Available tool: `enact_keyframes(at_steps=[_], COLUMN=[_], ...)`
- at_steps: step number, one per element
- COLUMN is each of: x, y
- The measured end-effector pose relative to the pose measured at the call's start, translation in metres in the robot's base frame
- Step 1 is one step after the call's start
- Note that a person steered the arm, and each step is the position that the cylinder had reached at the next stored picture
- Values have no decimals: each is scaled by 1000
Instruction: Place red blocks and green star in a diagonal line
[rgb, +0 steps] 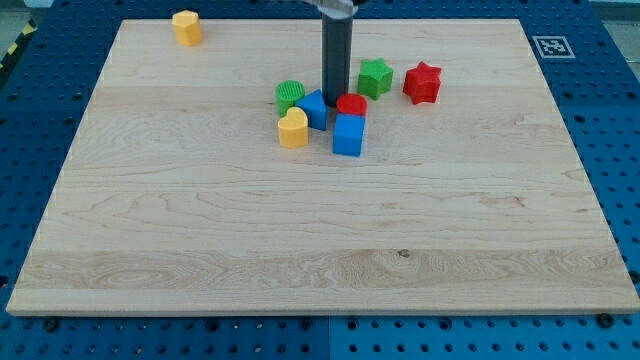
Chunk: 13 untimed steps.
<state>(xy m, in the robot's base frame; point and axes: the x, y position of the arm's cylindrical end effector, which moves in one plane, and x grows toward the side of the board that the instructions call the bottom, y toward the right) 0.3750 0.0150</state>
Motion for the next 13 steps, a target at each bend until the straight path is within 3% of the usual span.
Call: enact_keyframes(at_steps=[2, 3, 5, 6, 7, 9, 10, 12, 13], x=[66, 78, 10, 33, 16, 1, -11, -6, -39], y=[1, 28, 62, 62, 62, 126, 117, 21, -17])
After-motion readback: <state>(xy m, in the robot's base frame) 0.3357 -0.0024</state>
